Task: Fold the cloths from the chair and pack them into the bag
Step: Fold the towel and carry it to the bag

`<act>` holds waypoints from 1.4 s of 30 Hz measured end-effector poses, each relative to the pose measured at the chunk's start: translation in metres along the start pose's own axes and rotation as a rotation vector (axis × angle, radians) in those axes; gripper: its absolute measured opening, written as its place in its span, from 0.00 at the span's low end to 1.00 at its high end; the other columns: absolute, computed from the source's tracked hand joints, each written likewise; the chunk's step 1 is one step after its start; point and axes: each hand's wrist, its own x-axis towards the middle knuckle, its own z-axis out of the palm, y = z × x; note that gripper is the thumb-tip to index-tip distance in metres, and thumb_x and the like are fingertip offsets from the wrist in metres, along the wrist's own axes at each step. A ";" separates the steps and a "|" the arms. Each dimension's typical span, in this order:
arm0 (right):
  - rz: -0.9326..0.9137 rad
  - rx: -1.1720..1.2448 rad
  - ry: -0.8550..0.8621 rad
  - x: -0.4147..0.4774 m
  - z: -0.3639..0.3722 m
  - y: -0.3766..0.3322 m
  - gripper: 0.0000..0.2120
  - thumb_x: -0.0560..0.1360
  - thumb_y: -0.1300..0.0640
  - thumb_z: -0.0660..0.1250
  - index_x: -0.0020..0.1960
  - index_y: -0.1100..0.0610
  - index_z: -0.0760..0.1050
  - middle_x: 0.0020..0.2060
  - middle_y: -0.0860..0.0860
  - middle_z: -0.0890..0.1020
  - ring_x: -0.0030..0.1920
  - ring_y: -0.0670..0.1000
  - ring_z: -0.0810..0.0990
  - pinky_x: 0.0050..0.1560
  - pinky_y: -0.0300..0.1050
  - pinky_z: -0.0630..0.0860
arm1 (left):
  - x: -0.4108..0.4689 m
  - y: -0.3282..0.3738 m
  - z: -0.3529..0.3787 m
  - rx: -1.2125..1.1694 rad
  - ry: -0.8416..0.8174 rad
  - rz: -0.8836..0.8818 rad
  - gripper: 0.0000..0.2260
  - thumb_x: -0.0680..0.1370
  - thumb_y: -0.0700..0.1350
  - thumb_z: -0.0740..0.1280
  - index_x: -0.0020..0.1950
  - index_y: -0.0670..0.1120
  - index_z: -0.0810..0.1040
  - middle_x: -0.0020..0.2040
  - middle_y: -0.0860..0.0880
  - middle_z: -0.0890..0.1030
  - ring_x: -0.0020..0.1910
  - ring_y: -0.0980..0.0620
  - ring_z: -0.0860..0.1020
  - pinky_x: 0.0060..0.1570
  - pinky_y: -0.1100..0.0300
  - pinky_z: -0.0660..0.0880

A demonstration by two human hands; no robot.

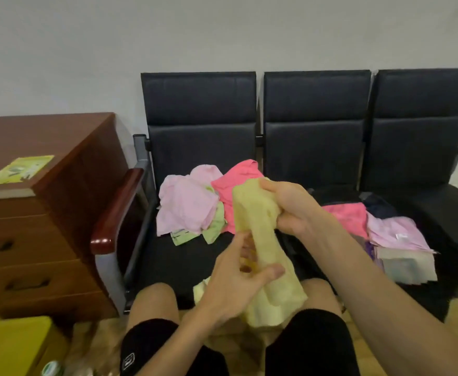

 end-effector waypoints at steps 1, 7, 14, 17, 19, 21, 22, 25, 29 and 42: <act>0.019 0.010 -0.003 0.001 0.000 0.008 0.14 0.81 0.60 0.63 0.64 0.65 0.75 0.54 0.61 0.83 0.52 0.59 0.84 0.45 0.53 0.83 | -0.002 -0.005 0.011 -0.013 0.003 -0.045 0.26 0.67 0.62 0.73 0.62 0.60 0.73 0.52 0.61 0.81 0.52 0.62 0.79 0.49 0.67 0.76; -0.159 -0.349 -0.119 -0.010 -0.014 0.049 0.16 0.79 0.49 0.67 0.57 0.61 0.81 0.52 0.58 0.84 0.54 0.57 0.83 0.57 0.53 0.80 | 0.010 -0.027 0.017 -0.383 0.277 -0.321 0.06 0.81 0.47 0.66 0.56 0.49 0.81 0.50 0.51 0.86 0.52 0.52 0.84 0.53 0.52 0.81; -0.055 -0.459 -0.086 -0.034 -0.057 0.106 0.17 0.68 0.48 0.74 0.54 0.54 0.82 0.48 0.50 0.86 0.46 0.43 0.84 0.43 0.34 0.78 | 0.022 -0.054 0.005 -0.630 0.407 -0.632 0.16 0.81 0.51 0.66 0.62 0.41 0.73 0.55 0.42 0.82 0.53 0.44 0.83 0.53 0.44 0.81; 0.031 -0.418 0.026 -0.032 -0.063 0.115 0.12 0.70 0.51 0.75 0.51 0.55 0.83 0.46 0.50 0.86 0.41 0.43 0.84 0.39 0.35 0.78 | 0.022 -0.067 0.010 -0.642 0.404 -0.689 0.21 0.78 0.55 0.68 0.65 0.43 0.71 0.58 0.43 0.81 0.55 0.45 0.83 0.54 0.42 0.81; -0.031 -0.397 0.101 -0.029 -0.065 0.114 0.07 0.74 0.57 0.73 0.50 0.60 0.83 0.41 0.52 0.85 0.38 0.41 0.82 0.37 0.32 0.76 | 0.022 -0.070 0.014 -0.619 0.379 -0.703 0.22 0.77 0.57 0.69 0.64 0.43 0.73 0.58 0.44 0.82 0.56 0.46 0.83 0.55 0.44 0.80; -0.162 -0.414 0.180 -0.023 -0.065 0.111 0.05 0.77 0.61 0.69 0.50 0.62 0.81 0.39 0.54 0.83 0.34 0.38 0.79 0.34 0.29 0.73 | 0.020 -0.070 0.017 -0.623 0.348 -0.702 0.19 0.78 0.55 0.69 0.63 0.43 0.76 0.57 0.44 0.83 0.55 0.47 0.83 0.55 0.45 0.81; -0.234 -0.430 0.193 -0.021 -0.064 0.109 0.04 0.78 0.62 0.68 0.50 0.62 0.80 0.39 0.55 0.82 0.34 0.40 0.78 0.34 0.31 0.73 | 0.020 -0.069 0.017 -0.605 0.317 -0.689 0.16 0.79 0.52 0.68 0.61 0.43 0.78 0.55 0.44 0.84 0.53 0.48 0.84 0.53 0.45 0.81; -0.424 -0.549 0.136 -0.005 -0.059 0.098 0.05 0.79 0.63 0.66 0.46 0.55 0.77 0.34 0.60 0.76 0.35 0.51 0.72 0.36 0.46 0.68 | 0.020 -0.062 0.004 -0.279 0.151 -0.558 0.17 0.80 0.53 0.67 0.44 0.40 0.82 0.40 0.44 0.85 0.40 0.49 0.85 0.43 0.46 0.83; -0.545 -0.712 -0.030 0.012 -0.047 0.069 0.05 0.78 0.57 0.66 0.44 0.50 0.75 0.31 0.57 0.72 0.32 0.52 0.67 0.32 0.49 0.65 | 0.034 -0.056 -0.031 0.192 0.234 -0.218 0.14 0.72 0.57 0.75 0.35 0.49 0.78 0.32 0.53 0.80 0.33 0.57 0.77 0.38 0.61 0.75; -0.570 -0.661 -0.254 0.015 -0.004 0.018 0.29 0.60 0.52 0.82 0.53 0.49 0.68 0.34 0.49 0.80 0.33 0.47 0.77 0.36 0.46 0.73 | 0.102 0.006 -0.074 0.204 -0.195 0.132 0.12 0.69 0.52 0.74 0.47 0.47 0.84 0.37 0.47 0.82 0.35 0.50 0.75 0.40 0.43 0.76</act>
